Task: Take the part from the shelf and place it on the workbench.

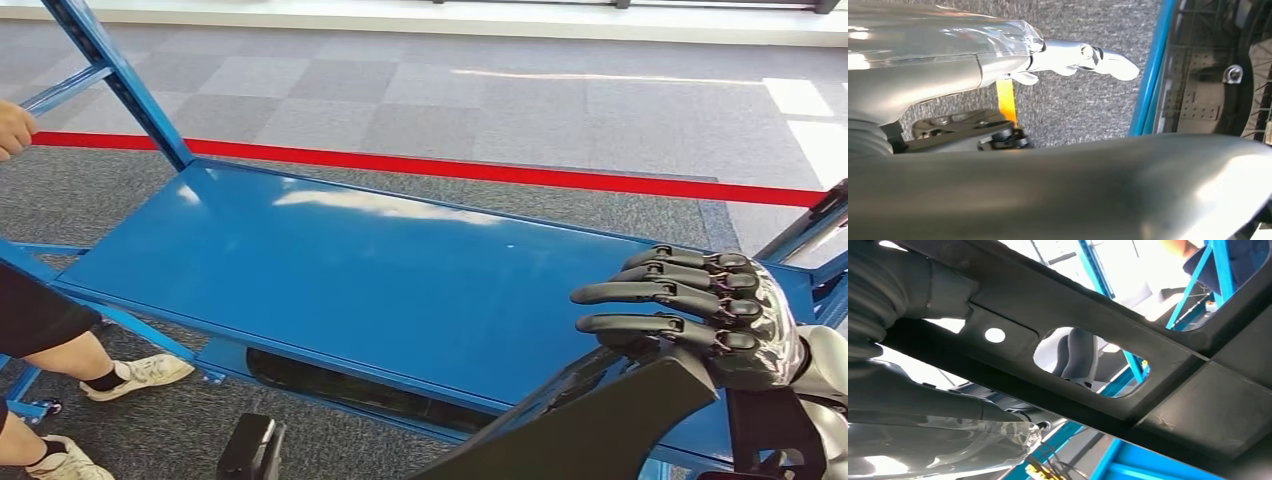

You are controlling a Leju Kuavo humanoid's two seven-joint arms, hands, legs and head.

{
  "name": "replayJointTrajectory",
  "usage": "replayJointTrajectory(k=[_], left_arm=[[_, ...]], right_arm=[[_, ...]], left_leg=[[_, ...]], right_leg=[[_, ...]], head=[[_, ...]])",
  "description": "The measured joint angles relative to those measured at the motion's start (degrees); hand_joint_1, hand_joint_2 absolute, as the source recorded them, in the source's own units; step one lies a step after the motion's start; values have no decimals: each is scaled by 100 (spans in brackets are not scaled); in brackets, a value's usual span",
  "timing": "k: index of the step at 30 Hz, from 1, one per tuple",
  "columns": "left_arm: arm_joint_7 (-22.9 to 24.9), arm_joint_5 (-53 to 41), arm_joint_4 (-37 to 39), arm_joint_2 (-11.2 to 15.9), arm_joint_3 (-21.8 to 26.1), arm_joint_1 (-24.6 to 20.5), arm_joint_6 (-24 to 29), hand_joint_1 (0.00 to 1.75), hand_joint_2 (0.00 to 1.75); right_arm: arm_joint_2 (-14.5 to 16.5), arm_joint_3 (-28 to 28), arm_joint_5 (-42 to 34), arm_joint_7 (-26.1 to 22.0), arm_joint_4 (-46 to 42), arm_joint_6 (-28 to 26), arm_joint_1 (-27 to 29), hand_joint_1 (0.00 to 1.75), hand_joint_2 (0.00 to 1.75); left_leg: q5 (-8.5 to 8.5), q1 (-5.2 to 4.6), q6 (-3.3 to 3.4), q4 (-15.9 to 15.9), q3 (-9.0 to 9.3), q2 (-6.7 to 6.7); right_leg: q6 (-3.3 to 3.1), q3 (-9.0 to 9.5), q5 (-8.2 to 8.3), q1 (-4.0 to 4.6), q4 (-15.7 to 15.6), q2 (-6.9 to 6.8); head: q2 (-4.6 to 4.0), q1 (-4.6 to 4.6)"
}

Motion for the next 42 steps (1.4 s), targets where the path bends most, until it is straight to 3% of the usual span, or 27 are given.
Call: replayJointTrajectory(k=[3,5,7,8,10,12,13,14,15,16,18,20,23,25,27,28,29,30,31,33,35,37,39,40,42], left_arm=[[-3,-1,0,16,1,-20,-1,0,0],[-5,-1,0,28,2,-34,-1,0,0],[-7,2,0,25,3,-37,-1,0,0],[-8,2,0,25,3,-42,-1,0,0],[-9,3,0,19,4,-53,-2,0,0],[-9,2,0,10,4,-50,-7,0,0],[-9,2,0,7,5,-44,-9,0,0],[-9,2,0,6,5,-39,-12,0,0],[-9,2,0,6,5,-37,-14,0,0],[-9,2,0,5,6,-37,-16,0,0],[-9,2,0,9,7,-39,-19,0,0],[-13,2,0,14,8,-39,-19,0,0],[-15,2,0,16,9,-30,-18,0,0],[-14,2,0,16,9,-26,-19,0,0],[-14,2,0,15,9,-24,-19,0,0],[-15,2,0,15,9,-21,-19,0,0],[-15,2,0,16,9,-16,-19,0,0],[-16,2,0,16,9,-13,-19,0,0],[-17,2,0,16,10,-12,-21,0,0],[-21,2,0,27,12,-15,-29,0,0],[-28,2,0,39,14,-11,-37,0,0],[-32,2,0,41,15,-6,-37,0,0],[-33,3,0,40,17,-18,-31,0,0],[-33,3,0,37,19,-24,-31,0,0],[-33,2,0,21,20,-22,-36,0,0]], right_arm=[[1,1,0,1,1,1,-15,175,175],[4,2,2,1,3,7,-30,175,175],[4,2,4,1,5,16,-41,175,175],[2,1,4,1,7,19,-44,175,175],[-3,2,4,2,15,21,-53,175,175],[-3,7,5,3,26,23,-59,175,175],[-3,10,6,4,31,23,-58,175,175],[-3,14,7,5,35,22,-58,175,175],[-2,17,7,7,38,22,-59,175,175],[-2,20,8,8,39,22,-60,175,175],[-1,23,9,9,41,21,-67,175,175],[0,28,11,10,44,19,-71,175,175],[2,43,13,11,51,17,-68,175,175],[2,52,13,15,55,17,-74,175,175],[2,62,13,19,55,16,-74,175,175],[2,68,13,19,55,15,-72,175,175],[2,76,13,20,55,13,-70,175,175],[2,83,13,21,55,10,-69,175,175],[2,88,14,21,54,7,-71,175,175],[2,93,20,23,52,0,-75,175,175],[3,99,26,27,51,-4,-74,175,175],[1,104,26,30,49,-5,-72,175,175],[-8,102,26,31,46,-10,-70,175,175],[-15,101,26,31,45,-14,-70,175,175],[-24,104,26,32,46,-20,-62,175,175]], left_leg=[[306,-161,315,-1183,785,-39],[320,-242,426,-1594,999,-63],[428,-251,429,-1682,980,-54],[505,-233,441,-1726,951,-41],[671,-182,446,-1794,835,-12],[795,-163,431,-1782,663,4],[849,-149,411,-1767,572,15],[897,-127,383,-1743,479,27],[935,-98,348,-1708,385,38],[965,-62,309,-1660,294,46],[1000,-25,227,-1533,141,49],[1039,-45,158,-1431,50,42],[1064,-45,107,-1375,-17,32],[766,-31,57,-1056,-148,28],[303,-31,19,-319,-394,24],[154,-34,22,20,-486,22],[112,-43,45,187,-494,19],[175,-62,93,123,-394,15],[317,-96,170,-168,-188,5],[572,-198,400,-993,314,-43],[657,-283,535,-1446,566,-77],[708,-308,563,-1537,589,-70],[801,-275,589,-1674,615,-46],[846,-249,592,-1739,617,-34],[891,-220,571,-1755,557,-18]], right_leg=[[-20,-92,117,78,0,5],[20,-127,207,60,-19,-2],[77,-152,275,42,-49,-3],[93,-178,217,40,-26,4],[111,-287,-182,39,284,25],[147,-441,-685,24,942,36],[183,-478,-795,11,1248,36],[230,-442,-766,-4,1411,34],[285,-312,-635,-23,1380,32],[345,-80,-467,-50,1138,28],[433,476,-365,-95,370,24],[391,750,-500,-107,-93,38],[217,692,-506,-109,-113,39],[107,609,-433,-105,-107,22],[39,509,-359,-74,-104,17],[21,463,-326,-50,-102,16],[10,428,-300,-22,-101,17],[2,404,-279,11,-101,20],[-5,392,-264,50,-101,24],[-9,380,-240,101,-103,24],[24,365,-207,99,-106,13],[81,351,-175,79,-121,10],[119,309,-278,74,-41,23],[134,241,-417,75,127,30],[171,-20,-802,53,771,38]], head=[[1,4],[1,3],[0,-2],[-1,-3],[-1,1],[-1,3],[-2,4],[-1,4],[-1,4],[-1,4],[0,6],[0,4],[0,1],[-1,-1],[-1,-1],[-1,-1],[-1,0],[0,0],[0,0],[1,4],[-1,8],[-1,8],[-1,7],[-1,8],[-1,9]])
